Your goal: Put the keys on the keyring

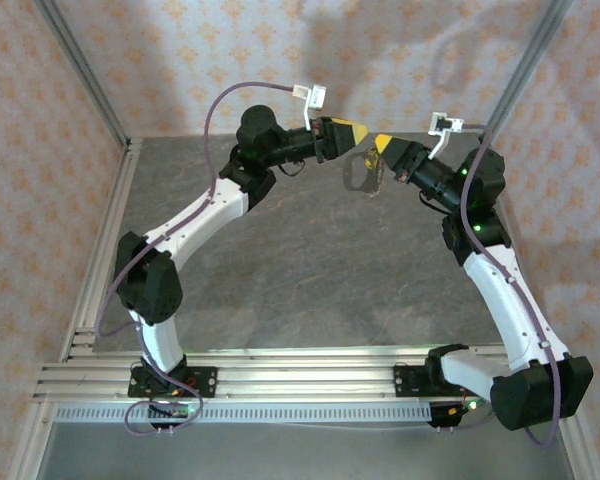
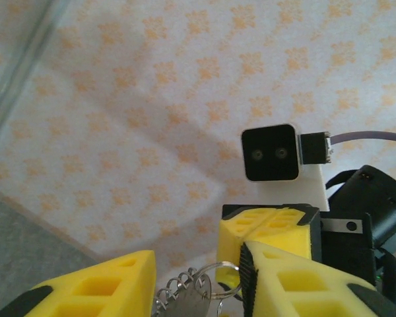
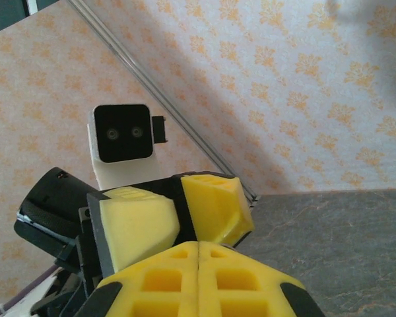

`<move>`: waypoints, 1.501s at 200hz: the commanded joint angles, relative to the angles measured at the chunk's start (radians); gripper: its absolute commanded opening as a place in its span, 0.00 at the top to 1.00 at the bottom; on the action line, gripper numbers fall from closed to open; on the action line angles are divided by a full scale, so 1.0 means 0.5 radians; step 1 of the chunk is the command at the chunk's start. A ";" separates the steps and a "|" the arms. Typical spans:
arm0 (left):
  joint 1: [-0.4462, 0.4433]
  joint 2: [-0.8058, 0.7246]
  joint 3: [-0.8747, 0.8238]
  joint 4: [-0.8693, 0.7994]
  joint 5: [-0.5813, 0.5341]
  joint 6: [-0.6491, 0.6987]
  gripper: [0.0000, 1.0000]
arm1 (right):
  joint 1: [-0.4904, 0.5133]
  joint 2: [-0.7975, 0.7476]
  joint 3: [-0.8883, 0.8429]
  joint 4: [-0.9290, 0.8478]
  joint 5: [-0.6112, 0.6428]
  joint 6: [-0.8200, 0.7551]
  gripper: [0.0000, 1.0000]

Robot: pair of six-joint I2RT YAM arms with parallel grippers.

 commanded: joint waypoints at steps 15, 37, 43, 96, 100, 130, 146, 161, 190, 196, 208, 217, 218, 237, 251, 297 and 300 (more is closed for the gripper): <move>-0.006 0.231 0.125 0.485 0.283 -0.420 0.72 | -0.008 0.004 -0.009 0.170 -0.031 0.018 1.00; -0.025 0.272 0.143 0.534 0.295 -0.454 0.93 | -0.009 0.019 -0.026 0.176 -0.027 0.016 1.00; -0.025 0.270 0.134 0.538 0.292 -0.448 0.98 | -0.010 0.025 -0.029 0.174 -0.023 0.013 1.00; 0.044 0.141 -0.151 0.527 0.023 -0.341 1.00 | -0.039 0.098 -0.212 0.123 0.235 0.047 1.00; 0.050 0.091 -0.172 0.495 -0.003 -0.311 1.00 | -0.042 0.105 -0.227 0.112 0.266 0.058 1.00; 0.067 -0.098 -0.310 0.218 -0.182 -0.042 1.00 | -0.041 0.258 -0.385 0.111 0.343 0.149 1.00; 0.076 -0.184 -0.380 0.086 -0.275 0.074 1.00 | -0.015 0.332 -0.466 0.106 0.350 0.163 1.00; 0.089 -0.251 -0.442 -0.049 -0.359 0.163 0.94 | 0.032 0.387 -0.526 0.055 0.382 0.141 0.91; 0.126 -0.360 -0.604 -0.140 -0.479 0.195 0.84 | 0.203 0.520 -0.539 -0.121 0.407 0.034 0.74; 0.136 -0.386 -0.643 -0.149 -0.507 0.191 0.82 | 0.247 0.556 -0.532 -0.160 0.407 0.017 0.71; 0.157 -0.444 -0.729 -0.154 -0.562 0.196 0.74 | 0.352 0.620 -0.510 -0.253 0.407 -0.035 0.66; 0.175 -0.491 -0.790 -0.169 -0.605 0.203 0.71 | 0.438 0.665 -0.486 -0.342 0.429 -0.085 0.64; 0.178 -0.497 -0.796 -0.170 -0.610 0.203 0.71 | 0.448 0.669 -0.484 -0.353 0.432 -0.092 0.63; 0.231 -0.592 -0.903 -0.234 -0.701 0.227 0.64 | 0.650 0.751 -0.427 -0.551 0.483 -0.219 0.58; 0.282 -0.656 -0.987 -0.245 -0.755 0.234 0.61 | 0.794 0.805 -0.376 -0.704 0.545 -0.309 0.56; 0.494 -0.760 -1.139 -0.365 -0.894 0.200 0.54 | 1.184 0.987 -0.147 -1.102 0.780 -0.484 0.50; 0.504 -0.765 -1.145 -0.373 -0.902 0.200 0.54 | 1.203 0.997 -0.130 -1.126 0.798 -0.485 0.50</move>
